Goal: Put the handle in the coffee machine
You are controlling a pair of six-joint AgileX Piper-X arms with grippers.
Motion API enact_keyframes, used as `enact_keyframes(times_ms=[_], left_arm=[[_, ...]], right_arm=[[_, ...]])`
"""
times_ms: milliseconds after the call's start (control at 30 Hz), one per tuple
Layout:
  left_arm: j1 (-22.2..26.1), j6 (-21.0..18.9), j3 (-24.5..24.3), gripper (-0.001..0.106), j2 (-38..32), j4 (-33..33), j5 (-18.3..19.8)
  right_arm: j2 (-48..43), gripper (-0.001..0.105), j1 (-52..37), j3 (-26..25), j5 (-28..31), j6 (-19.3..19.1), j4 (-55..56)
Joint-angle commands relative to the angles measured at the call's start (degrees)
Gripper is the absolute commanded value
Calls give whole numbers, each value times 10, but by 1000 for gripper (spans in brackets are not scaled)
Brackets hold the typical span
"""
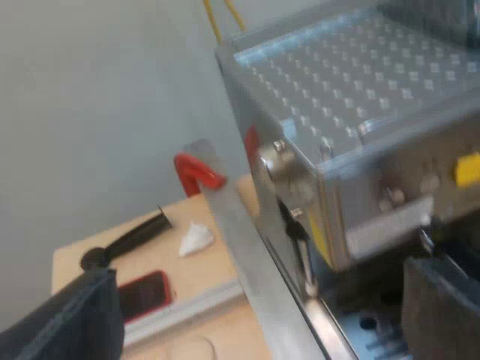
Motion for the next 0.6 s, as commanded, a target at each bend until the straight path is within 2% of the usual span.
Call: enact_keyframes(times_ms=[33,100,233,300,600], left_arm=[[-1,1,26,77,-21,0,-2],[-1,1,63,77,-56,2,-2],[-1,1,104,77,-104,4,-2],[-1,1,128,77,-149,19,-2],[-1,1,157,77,-255,122,-1]], right_arm=[[-39,69,-2,16,8,-10,6],[-84,69,-2,39,12,-10,19],[-151,69,-2,70,12,-9,39],[-215,69,-2,86,12,-9,61],[-392,69,-2,102,25,1,132]])
